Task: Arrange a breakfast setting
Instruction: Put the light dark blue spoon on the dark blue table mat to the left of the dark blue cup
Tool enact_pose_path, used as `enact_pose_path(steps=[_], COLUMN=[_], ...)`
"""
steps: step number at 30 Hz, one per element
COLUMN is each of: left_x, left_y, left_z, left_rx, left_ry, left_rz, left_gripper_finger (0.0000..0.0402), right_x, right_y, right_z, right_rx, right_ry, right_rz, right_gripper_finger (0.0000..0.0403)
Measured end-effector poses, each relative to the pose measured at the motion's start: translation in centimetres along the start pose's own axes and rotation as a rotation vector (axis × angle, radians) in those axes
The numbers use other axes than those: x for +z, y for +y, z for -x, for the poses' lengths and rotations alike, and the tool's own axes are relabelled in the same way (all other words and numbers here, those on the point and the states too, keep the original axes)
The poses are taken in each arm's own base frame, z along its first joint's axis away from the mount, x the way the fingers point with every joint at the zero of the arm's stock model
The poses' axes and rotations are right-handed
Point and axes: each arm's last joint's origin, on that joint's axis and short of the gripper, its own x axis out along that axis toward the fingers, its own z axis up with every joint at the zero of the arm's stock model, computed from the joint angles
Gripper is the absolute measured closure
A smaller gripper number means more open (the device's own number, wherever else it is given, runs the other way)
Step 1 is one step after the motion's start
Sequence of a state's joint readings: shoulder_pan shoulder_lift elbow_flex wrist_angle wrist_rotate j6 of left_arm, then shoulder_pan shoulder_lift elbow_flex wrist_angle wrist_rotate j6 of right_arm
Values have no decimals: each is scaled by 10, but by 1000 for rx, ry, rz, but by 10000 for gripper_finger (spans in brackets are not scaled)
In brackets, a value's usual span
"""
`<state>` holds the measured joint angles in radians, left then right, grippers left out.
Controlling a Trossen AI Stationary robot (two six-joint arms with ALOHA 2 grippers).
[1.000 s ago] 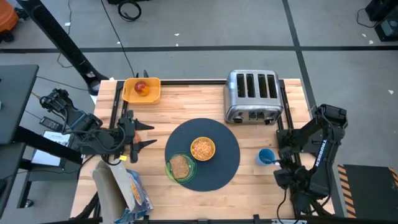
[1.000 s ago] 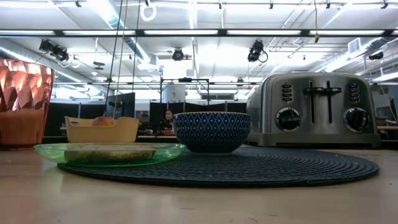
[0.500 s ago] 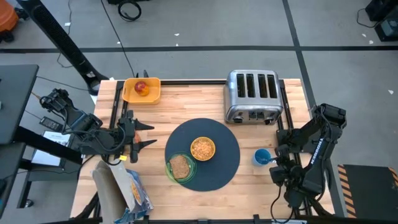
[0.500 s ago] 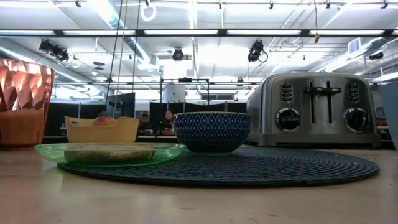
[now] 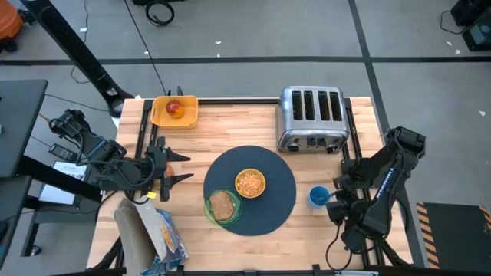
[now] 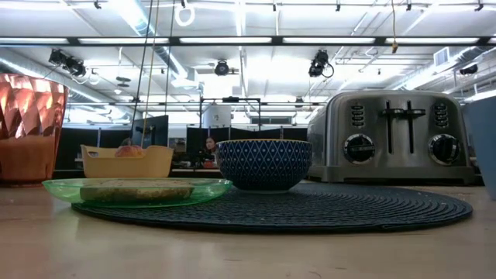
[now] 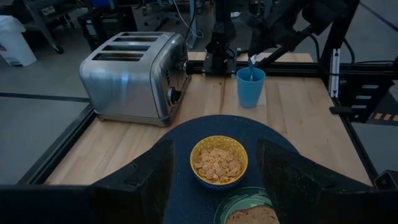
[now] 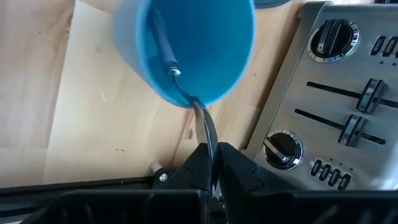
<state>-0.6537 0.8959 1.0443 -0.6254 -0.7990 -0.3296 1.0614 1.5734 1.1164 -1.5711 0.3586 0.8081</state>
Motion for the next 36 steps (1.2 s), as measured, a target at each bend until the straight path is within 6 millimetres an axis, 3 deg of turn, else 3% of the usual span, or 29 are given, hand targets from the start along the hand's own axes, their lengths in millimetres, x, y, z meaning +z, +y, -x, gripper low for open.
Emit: enact_pose_path(steps=[36], left_x=[0], left_y=[-1], left_z=[0], left_rx=[-36], left_ry=[12], left_rz=[0], left_gripper_finger=[171], right_x=[42], right_y=[-47], right_z=[19], right_rx=[170], right_ry=[10], right_rz=[-59], right_gripper_finger=[387])
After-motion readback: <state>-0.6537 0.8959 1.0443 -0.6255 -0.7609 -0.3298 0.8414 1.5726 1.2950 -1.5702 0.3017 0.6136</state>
